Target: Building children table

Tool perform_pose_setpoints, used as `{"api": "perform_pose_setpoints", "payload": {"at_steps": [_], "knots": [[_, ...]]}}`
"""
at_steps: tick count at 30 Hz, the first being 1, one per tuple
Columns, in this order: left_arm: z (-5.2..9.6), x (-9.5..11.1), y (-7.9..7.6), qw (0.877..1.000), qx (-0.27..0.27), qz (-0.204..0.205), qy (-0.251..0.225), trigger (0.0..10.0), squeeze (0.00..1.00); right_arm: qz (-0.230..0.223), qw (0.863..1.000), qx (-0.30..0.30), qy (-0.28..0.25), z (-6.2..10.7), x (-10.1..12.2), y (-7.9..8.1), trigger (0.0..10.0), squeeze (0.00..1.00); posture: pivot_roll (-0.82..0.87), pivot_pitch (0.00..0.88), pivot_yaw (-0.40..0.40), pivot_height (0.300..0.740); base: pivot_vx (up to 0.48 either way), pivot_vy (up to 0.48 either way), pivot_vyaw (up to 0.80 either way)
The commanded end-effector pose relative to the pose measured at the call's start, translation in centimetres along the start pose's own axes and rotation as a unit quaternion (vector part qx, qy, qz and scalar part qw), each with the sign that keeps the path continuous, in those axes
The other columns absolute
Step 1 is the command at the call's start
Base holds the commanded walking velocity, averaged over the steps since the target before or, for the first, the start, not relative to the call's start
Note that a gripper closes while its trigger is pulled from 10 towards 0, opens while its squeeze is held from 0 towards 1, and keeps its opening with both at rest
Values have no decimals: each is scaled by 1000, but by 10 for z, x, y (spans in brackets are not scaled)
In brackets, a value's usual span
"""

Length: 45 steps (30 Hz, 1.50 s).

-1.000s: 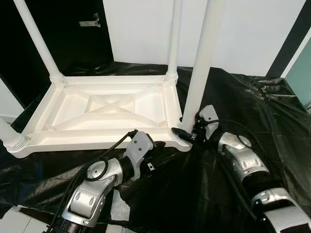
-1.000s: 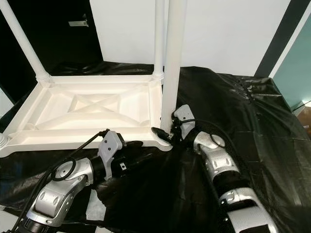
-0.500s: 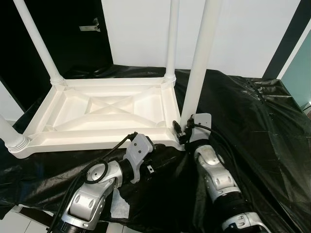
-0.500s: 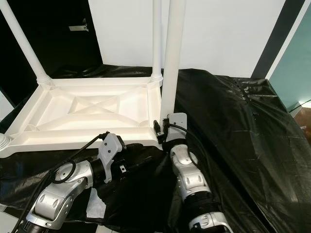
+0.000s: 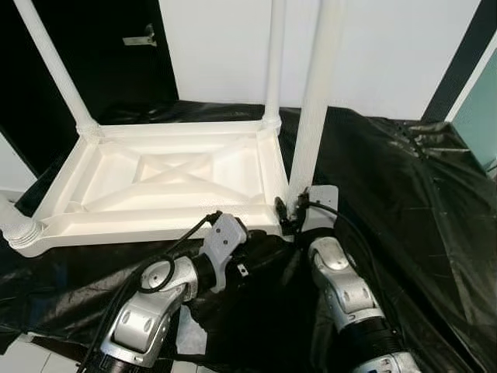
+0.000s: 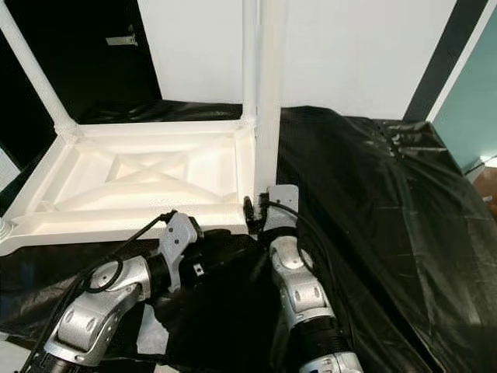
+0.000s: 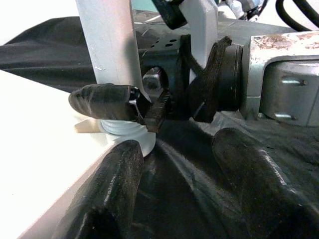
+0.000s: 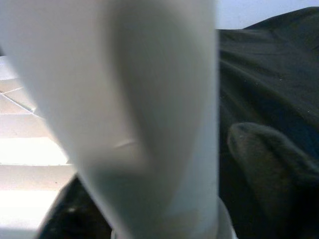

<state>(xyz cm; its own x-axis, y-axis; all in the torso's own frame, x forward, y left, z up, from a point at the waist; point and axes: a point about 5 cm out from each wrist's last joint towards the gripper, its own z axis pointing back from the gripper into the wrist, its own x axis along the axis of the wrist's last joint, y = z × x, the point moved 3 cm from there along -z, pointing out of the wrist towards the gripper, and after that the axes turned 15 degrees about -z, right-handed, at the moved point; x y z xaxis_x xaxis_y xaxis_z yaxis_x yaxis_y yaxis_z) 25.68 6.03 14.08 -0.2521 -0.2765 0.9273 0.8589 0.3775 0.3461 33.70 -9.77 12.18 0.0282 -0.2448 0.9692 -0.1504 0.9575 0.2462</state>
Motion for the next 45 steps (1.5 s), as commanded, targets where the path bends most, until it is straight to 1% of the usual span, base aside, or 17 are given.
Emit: {"api": "perform_pose_setpoints", "payload": {"at_steps": [1,4,9,10,15,20,23,25,27,29,30,31,32,38,41,42,45], "knots": [[-2,1,0,1000,6,0,2,10000,0,6,1000,19,1,7,1,-14,10000,1000,-22,0,-15,740,0,0,0],[-1,1,2,1000,9,0,2,10000,0,24,997,77,4,15,6,-25,10000,1000,-19,0,-18,740,0,0,0],[0,1,3,1000,12,-1,2,10000,0,43,991,127,18,19,6,-33,10000,1000,-23,0,-18,740,0,0,0],[-1,2,5,1000,14,-4,1,10000,0,57,982,179,38,21,2,-32,10000,0,-17,0,-22,740,0,0,0],[-2,3,8,1000,17,-7,0,10000,0,60,972,221,53,18,3,-29,10000,0,-13,0,-23,740,0,0,0],[0,3,10,1000,19,-12,2,10000,0,92,951,286,67,-7,14,-17,10000,0,3,0,-26,740,0,0,0],[1,3,11,1000,21,-14,3,10000,0,96,943,309,80,-13,13,-11,10000,0,12,0,-27,740,0,0,0],[1,3,11,1000,21,-14,3,10000,0,96,943,309,80,-13,13,-11,10000,0,12,0,-27,740,0,0,0],[1,3,12,1000,22,-16,4,10000,0,106,931,337,95,-19,11,-3,10000,0,19,0,-29,740,0,0,0],[2,3,12,1000,23,-17,4,10000,0,108,926,346,101,-20,10,-2,10000,0,25,0,-33,740,0,0,0],[2,3,12,1000,23,-17,5,10000,0,106,924,351,106,-20,9,-1,3490,0,28,0,-34,740,0,0,0],[2,3,12,1000,23,-17,5,10000,0,106,924,351,106,-20,9,-1,3490,0,28,0,-34,740,0,0,0],[3,2,11,1000,24,-16,6,10000,0,106,923,354,111,-19,7,-3,0,0,31,0,-37,740,0,0,0],[4,0,10,1000,26,-14,9,10000,0,98,922,352,127,-17,1,-14,0,0,29,0,-39,740,0,0,0],[3,0,9,1000,24,-12,7,10000,0,92,932,328,126,-16,-1,-20,0,0,19,0,-37,740,0,0,0],[2,0,8,1000,23,-12,7,10000,0,96,938,307,131,-16,-3,-23,10000,0,17,0,-38,740,0,0,0],[2,0,7,1000,22,-11,7,10000,0,109,947,271,137,-18,-9,-27,10000,0,14,0,-38,740,0,0,0]]}}
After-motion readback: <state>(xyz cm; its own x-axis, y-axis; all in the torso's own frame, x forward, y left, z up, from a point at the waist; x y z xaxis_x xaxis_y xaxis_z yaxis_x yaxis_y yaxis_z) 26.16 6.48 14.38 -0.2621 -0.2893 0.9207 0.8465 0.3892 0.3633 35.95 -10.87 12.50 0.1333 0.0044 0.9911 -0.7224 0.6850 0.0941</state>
